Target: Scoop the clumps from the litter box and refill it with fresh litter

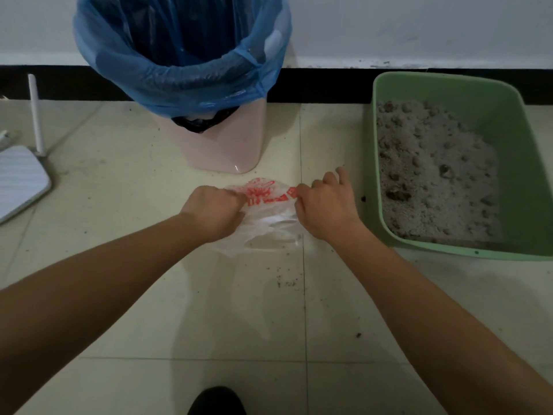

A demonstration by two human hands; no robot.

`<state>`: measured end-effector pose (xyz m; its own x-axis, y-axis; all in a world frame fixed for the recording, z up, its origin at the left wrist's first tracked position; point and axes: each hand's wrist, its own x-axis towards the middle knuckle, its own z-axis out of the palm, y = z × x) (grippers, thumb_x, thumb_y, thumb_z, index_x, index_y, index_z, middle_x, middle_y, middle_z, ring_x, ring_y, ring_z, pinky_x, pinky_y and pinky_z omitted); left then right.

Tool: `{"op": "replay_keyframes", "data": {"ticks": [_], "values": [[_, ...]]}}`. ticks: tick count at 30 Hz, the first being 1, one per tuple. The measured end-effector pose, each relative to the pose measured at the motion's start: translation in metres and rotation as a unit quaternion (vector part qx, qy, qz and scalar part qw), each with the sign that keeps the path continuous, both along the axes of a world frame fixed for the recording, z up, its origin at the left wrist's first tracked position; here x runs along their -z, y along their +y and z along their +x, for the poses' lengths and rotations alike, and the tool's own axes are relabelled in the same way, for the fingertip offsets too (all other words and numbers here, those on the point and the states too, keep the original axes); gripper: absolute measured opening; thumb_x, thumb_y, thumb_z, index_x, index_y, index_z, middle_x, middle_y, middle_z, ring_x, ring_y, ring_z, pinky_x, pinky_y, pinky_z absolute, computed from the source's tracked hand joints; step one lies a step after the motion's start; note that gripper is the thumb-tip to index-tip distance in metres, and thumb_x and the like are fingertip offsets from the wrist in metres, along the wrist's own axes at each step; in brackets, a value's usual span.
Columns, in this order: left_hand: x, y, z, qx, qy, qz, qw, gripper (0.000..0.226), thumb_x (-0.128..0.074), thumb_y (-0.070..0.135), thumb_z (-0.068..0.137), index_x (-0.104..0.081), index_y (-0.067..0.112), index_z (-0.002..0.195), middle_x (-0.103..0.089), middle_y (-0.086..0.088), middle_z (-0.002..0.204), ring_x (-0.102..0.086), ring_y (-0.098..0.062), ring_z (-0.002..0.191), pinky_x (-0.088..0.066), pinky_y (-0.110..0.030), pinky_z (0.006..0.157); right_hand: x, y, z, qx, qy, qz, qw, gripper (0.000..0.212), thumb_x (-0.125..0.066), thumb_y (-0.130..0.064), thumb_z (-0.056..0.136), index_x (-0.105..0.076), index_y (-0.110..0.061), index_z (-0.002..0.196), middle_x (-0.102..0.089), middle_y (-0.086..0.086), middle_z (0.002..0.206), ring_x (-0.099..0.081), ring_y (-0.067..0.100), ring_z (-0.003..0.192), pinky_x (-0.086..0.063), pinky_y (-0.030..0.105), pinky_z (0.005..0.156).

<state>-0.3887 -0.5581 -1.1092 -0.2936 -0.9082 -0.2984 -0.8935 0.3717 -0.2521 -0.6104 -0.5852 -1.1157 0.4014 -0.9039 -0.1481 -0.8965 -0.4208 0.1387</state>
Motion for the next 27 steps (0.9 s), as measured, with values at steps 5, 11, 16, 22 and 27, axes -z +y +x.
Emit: {"op": "replay_keyframes", "data": {"ticks": [5,11,16,22,27], "values": [[0.015,-0.001,0.019,-0.054,-0.059,0.149,0.986,0.113,-0.058,0.075,0.076,0.006,0.027,0.156,0.004,-0.014,0.162,-0.010,-0.035,0.148,-0.020,-0.054,0.115,0.013,-0.005,-0.005,-0.043,0.076,0.090,0.992,0.114,-0.057,-0.085,0.066,-0.014,-0.029,0.155,-0.042,0.016,0.146,-0.033,0.037,0.138,-0.001,0.062,0.115],[0.036,0.015,0.035,-0.170,-0.015,0.274,0.947,0.126,-0.060,0.078,0.073,0.024,0.027,0.151,0.036,-0.011,0.155,0.029,-0.033,0.145,0.005,-0.059,0.118,0.041,0.000,-0.013,-0.006,-0.039,0.227,0.973,0.131,-0.077,-0.070,0.062,0.015,-0.041,0.151,0.004,0.014,0.164,0.000,0.042,0.149,-0.003,0.060,0.119],[0.040,0.026,0.022,-0.235,0.012,0.244,0.941,0.134,-0.048,0.089,0.067,0.016,0.010,0.153,0.025,-0.014,0.159,0.017,-0.033,0.148,-0.003,-0.056,0.119,0.021,0.007,-0.004,0.120,-0.309,0.232,0.914,0.100,-0.065,-0.070,0.076,-0.010,-0.041,0.154,0.006,-0.001,0.164,0.003,0.026,0.151,-0.004,0.051,0.120],[0.045,0.037,0.032,-0.326,-0.017,0.219,0.920,0.139,-0.041,0.097,0.061,0.009,0.006,0.154,0.010,-0.017,0.161,-0.003,-0.035,0.148,-0.016,-0.054,0.116,0.028,0.012,-0.004,0.322,-0.466,0.060,0.822,0.034,-0.043,-0.034,0.102,-0.054,-0.017,0.130,-0.047,0.007,0.132,-0.054,0.019,0.106,-0.041,0.027,0.090],[0.047,0.041,0.034,-0.367,-0.019,0.204,0.907,0.131,-0.029,0.095,0.068,0.000,0.001,0.154,-0.001,-0.021,0.161,-0.014,-0.037,0.146,-0.024,-0.051,0.113,0.044,0.011,-0.003,0.465,-0.408,0.220,0.754,0.067,-0.045,-0.069,0.089,-0.064,-0.006,0.097,-0.073,0.008,0.082,-0.067,0.020,0.068,-0.050,0.028,0.061]]}}
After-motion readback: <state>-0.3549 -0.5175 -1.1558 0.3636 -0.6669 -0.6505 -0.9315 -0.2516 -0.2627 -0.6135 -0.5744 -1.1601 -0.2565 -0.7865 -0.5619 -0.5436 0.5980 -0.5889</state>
